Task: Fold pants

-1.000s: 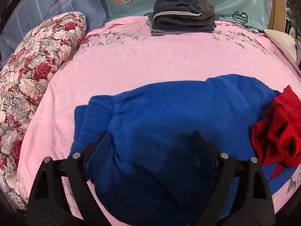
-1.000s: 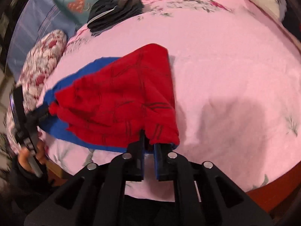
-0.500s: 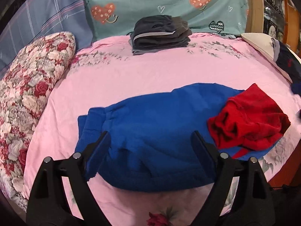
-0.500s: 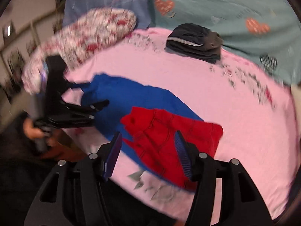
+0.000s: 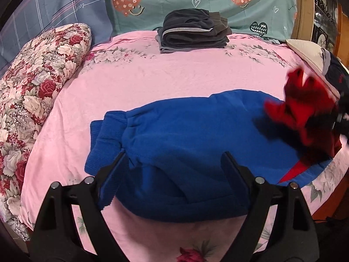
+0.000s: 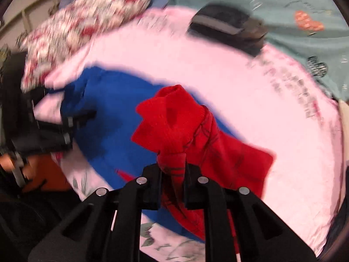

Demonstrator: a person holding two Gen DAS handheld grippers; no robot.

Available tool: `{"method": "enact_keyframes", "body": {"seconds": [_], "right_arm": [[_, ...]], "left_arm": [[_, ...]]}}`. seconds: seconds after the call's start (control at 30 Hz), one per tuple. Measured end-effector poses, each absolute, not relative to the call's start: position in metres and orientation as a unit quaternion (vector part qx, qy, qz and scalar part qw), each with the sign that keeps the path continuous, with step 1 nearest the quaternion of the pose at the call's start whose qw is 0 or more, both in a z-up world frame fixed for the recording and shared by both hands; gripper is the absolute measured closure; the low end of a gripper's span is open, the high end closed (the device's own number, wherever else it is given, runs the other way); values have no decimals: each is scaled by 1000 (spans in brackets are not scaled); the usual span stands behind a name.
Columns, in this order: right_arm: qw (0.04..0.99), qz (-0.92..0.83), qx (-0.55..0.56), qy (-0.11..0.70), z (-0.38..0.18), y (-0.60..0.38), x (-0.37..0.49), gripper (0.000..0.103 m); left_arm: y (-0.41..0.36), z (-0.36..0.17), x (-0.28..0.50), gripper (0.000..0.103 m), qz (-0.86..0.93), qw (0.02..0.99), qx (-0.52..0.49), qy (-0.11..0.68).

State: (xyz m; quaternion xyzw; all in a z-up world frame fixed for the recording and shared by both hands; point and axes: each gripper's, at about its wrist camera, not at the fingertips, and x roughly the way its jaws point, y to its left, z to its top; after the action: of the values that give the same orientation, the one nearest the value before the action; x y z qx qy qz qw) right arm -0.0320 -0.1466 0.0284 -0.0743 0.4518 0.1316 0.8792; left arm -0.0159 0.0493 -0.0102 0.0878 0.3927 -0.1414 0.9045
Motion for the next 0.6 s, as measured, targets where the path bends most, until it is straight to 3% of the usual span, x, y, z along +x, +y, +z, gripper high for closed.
{"method": "enact_keyframes", "body": {"seconds": [0.1,0.17,0.33,0.5,0.6], "right_arm": [[892,124,-74,429,41,-146,-35,89],[880,128,-81,450,19,-133,-25,87],[848,166,-88,496,-26,-104,-18,53],[864,225,29,450,32,-157,-42,52],[894,174,49,411,59,-201,-52,52]], "left_arm": [[48,-10,-16,16,-143,904,86,392],[48,-12,-15,16,-141,904,86,395],[51,-7,-20,16,-137,906,90,390],[49,11,-25,16,-149,912,90,373],[28,30,-34,16,-179,915,94,349]]}}
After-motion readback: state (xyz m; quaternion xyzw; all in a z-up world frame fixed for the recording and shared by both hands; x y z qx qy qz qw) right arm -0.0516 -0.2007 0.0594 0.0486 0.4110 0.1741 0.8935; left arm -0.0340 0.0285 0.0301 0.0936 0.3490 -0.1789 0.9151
